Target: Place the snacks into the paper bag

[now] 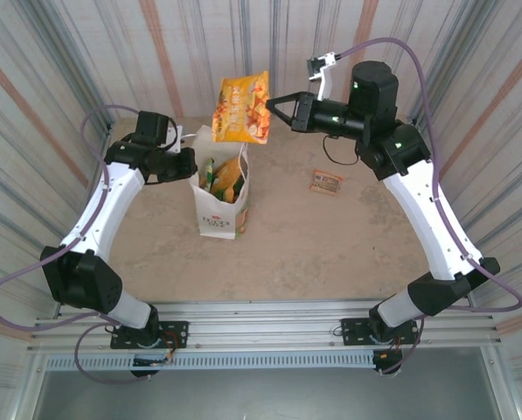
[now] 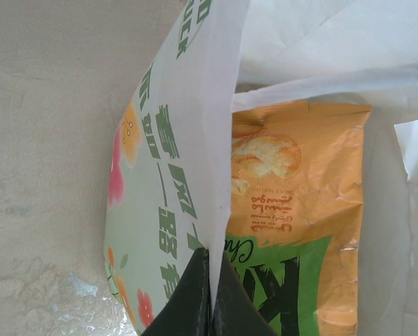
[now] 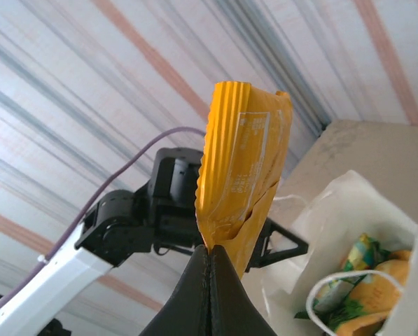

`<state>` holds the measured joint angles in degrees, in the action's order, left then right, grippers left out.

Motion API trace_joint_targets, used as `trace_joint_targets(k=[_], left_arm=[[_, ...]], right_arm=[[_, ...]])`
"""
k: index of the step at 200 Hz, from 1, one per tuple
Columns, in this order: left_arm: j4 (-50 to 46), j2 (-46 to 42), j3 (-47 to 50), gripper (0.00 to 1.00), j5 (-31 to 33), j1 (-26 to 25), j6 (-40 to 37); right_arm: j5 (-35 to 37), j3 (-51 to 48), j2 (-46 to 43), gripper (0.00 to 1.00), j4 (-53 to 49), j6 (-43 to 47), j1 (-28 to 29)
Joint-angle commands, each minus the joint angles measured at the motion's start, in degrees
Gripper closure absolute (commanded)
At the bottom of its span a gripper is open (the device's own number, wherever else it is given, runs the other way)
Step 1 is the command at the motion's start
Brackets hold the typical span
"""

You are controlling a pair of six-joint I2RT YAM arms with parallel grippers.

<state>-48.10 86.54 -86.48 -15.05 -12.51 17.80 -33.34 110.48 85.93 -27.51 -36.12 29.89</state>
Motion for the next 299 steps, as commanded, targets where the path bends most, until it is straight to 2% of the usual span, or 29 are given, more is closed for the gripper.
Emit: trace_joint_targets(k=[1,60,106,148,207,286,292,299], left_arm=[[0.65,-2.08,0.61,1.0,-1.32,-0.54,-1.45],[0.9,-2.05,0.52,1.0,-1.07,-0.53,-1.54],[0.96,-2.08,0.59,1.0,-1.21,-0.57,-1.46],[0.81,-2.34,0.69,1.0,-1.06,-0.58,-1.73],[0.48,-2.58,0.78,1.0,-0.63,-0.59,-1.89],[0.74,-2.17,0.74,0.99,-0.68,-0.53,-1.81],[0.79,-2.17,0.77,0.99,-0.66,-0.58,-1.81],[0.81,-2.17,0.78,0.99,-0.69,-0.58,-1.81]], right_arm=[[-0.03,0.73,1.29,1.0,-0.28,-2.03,1.93],[10.94,3.58,7.13,1.0,-14.45,3.51,5.06],[12.01,6.07,13.28,1.0,-16.34,4.6,7.86],[14.12,12.28,20.15,1.0,-20.25,6.45,9.4],[22.6,14.77,22.56,1.0,-22.94,5.88,10.33],[21.92,16.13,26.37,1.0,-23.7,5.23,10.53],[21.84,16.51,26.67,0.97,-23.75,5.12,10.52],[21.38,16.92,26.83,0.88,-23.78,5.09,10.55]])
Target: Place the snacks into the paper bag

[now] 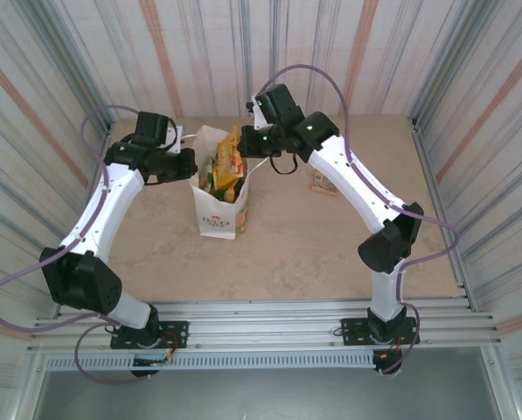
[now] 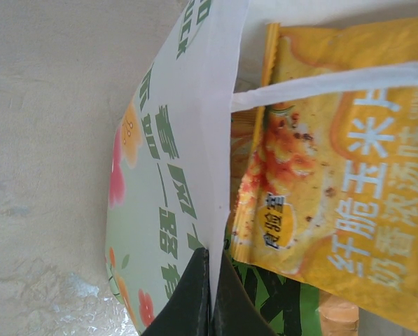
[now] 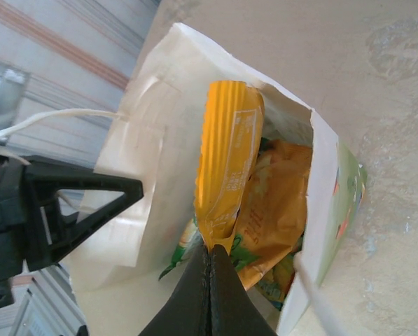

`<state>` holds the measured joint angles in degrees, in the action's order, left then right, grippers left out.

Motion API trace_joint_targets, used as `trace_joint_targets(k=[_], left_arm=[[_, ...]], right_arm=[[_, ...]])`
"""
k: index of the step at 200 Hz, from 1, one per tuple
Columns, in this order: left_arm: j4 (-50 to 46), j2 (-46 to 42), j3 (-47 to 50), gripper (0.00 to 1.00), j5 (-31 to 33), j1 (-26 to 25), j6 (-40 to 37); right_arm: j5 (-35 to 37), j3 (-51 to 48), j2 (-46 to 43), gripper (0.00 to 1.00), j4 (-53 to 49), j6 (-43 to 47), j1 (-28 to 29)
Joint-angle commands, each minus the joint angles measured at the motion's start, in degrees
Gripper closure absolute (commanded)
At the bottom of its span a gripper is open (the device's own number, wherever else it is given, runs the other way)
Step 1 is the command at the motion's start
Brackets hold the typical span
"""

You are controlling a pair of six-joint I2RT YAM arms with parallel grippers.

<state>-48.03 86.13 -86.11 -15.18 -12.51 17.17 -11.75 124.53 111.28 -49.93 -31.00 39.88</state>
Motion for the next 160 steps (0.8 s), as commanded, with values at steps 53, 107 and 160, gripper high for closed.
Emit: trace_joint_targets(k=[53,107,160], left_arm=[[1.1,-1.46,0.6,0.99,-1.08,-0.6,-1.0],[1.43,-1.66,1.29,0.99,-0.99,-0.58,-1.05],[1.04,-1.68,1.6,0.81,-0.36,-0.58,-0.2]], right_arm=[[-10.29,2.51,0.12,0.69,5.91,0.58,1.17],[-2.63,2.6,-2.41,0.67,0.13,1.98,1.19],[-0.68,0.75,-7.19,0.58,-3.54,6.69,0.06]])
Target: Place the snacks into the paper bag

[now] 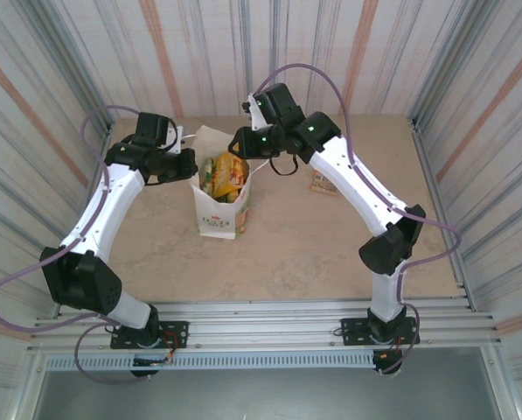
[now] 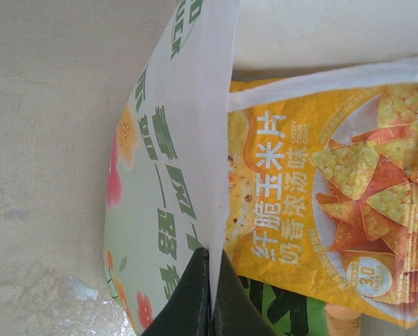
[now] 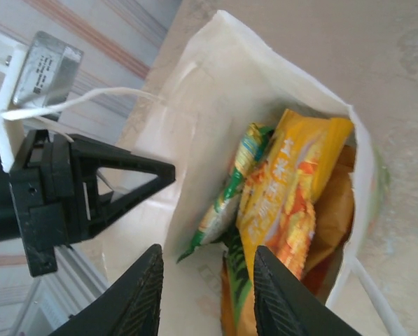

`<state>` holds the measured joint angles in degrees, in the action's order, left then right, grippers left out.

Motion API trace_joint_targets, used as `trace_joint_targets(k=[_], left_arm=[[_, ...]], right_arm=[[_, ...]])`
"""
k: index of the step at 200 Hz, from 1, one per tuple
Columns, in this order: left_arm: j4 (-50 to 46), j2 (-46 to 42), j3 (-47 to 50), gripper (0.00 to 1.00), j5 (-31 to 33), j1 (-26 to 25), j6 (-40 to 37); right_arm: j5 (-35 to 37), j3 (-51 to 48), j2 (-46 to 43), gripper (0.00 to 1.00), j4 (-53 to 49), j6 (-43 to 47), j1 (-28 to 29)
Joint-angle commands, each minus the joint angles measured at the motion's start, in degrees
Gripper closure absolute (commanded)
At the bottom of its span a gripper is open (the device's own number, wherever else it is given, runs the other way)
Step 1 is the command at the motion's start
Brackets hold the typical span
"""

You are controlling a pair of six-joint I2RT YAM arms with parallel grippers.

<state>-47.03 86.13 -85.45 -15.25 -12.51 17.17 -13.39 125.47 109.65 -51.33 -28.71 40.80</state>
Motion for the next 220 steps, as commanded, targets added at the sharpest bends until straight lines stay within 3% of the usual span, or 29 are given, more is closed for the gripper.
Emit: trace_joint_targets(k=[1,13,47,67,91,113,159,220], left_arm=[[-0.07,-1.72,0.92,0.8,-0.17,-0.58,-0.2],[-0.76,-1.91,0.49,0.68,0.36,-0.58,-0.27],[-3.11,-3.68,-1.48,0.58,2.5,-0.4,-0.42],[-5.48,-5.23,-2.78,0.5,4.5,-0.33,-0.71],[-7.38,-7.05,-3.77,0.48,6.46,0.25,-0.87],[-7.86,-7.88,-4.29,0.47,7.39,1.05,-1.1],[-6.58,-7.73,-4.39,0.47,8.01,1.62,-1.38],[-3.61,-6.34,-5.42,0.5,9.08,2.66,-1.78]], right_arm=[[0.76,-0.3,-5.74,0.58,-2.04,4.64,-0.92],[-1.64,-2.01,-7.74,0.56,-0.19,6.08,-1.71],[-7.96,-6.2,-12.95,0.53,5.01,6.5,-4.06],[-7.29,-8.68,-16.23,0.52,6.2,5.52,-5.7],[-5.6,-12.68,-18.49,0.49,5.15,2.7,-7.55],[-8.67,-14.91,-17.92,0.47,5.1,0.06,-7.11],[-19.29,-20.05,-14.55,0.44,16.24,-8.2,-4.75],[-19.51,-19.55,-8.74,0.46,26.22,-12.91,-3.89]])
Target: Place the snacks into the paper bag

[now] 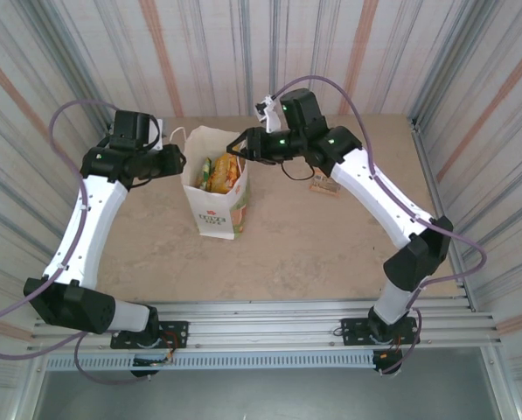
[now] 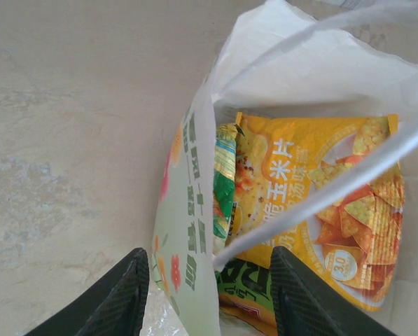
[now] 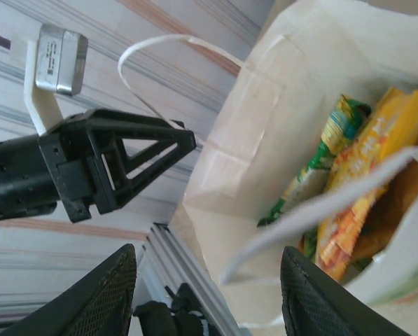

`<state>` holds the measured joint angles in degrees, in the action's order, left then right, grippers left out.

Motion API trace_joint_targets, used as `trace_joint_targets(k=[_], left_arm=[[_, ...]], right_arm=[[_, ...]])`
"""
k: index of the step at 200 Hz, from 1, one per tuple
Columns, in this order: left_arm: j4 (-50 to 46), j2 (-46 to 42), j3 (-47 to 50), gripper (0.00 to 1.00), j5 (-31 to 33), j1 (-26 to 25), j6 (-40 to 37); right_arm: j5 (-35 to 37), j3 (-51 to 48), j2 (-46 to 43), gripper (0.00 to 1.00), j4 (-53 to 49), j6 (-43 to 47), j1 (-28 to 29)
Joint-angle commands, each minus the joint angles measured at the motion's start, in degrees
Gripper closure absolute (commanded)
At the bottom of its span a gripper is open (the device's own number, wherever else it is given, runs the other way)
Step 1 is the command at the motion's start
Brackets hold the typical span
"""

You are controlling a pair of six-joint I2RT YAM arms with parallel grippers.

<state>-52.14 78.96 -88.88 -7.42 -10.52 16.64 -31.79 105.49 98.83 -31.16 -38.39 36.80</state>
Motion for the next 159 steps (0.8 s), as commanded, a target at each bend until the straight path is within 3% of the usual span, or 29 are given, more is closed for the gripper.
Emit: trace_joint_targets(k=[1,8,18,42,64,124,159], left_arm=[[1.6,0.88,-1.99,0.5,1.26,0.63,-1.31],[2.06,1.14,-2.09,0.51,1.27,0.77,-1.46],[2.76,1.52,-2.34,0.54,1.23,0.86,-1.7],[4.79,1.51,-2.79,0.87,-1.48,0.69,-0.9],[6.46,0.39,-2.79,1.0,-2.03,-0.63,0.03],[6.97,-0.42,-2.55,1.0,-2.25,-5.32,1.11],[7.75,-0.03,0.19,1.0,-3.03,-7.78,2.56]], right_arm=[[-1.05,0.47,2.12,0.46,6.08,-3.25,0.03],[-0.4,0.84,2.53,0.5,6.2,-3.42,0.03],[0.88,1.34,2.68,0.66,6.03,-3.24,-0.12],[3.23,3.55,1.85,1.0,4.3,-0.9,-0.91],[3.91,5.29,0.16,1.0,2.41,1.74,-2.09],[2.12,6.9,-2.52,1.0,-3.85,5.83,-7.4],[2.79,-2.03,-6.17,1.0,-5.67,6.84,-9.11]])
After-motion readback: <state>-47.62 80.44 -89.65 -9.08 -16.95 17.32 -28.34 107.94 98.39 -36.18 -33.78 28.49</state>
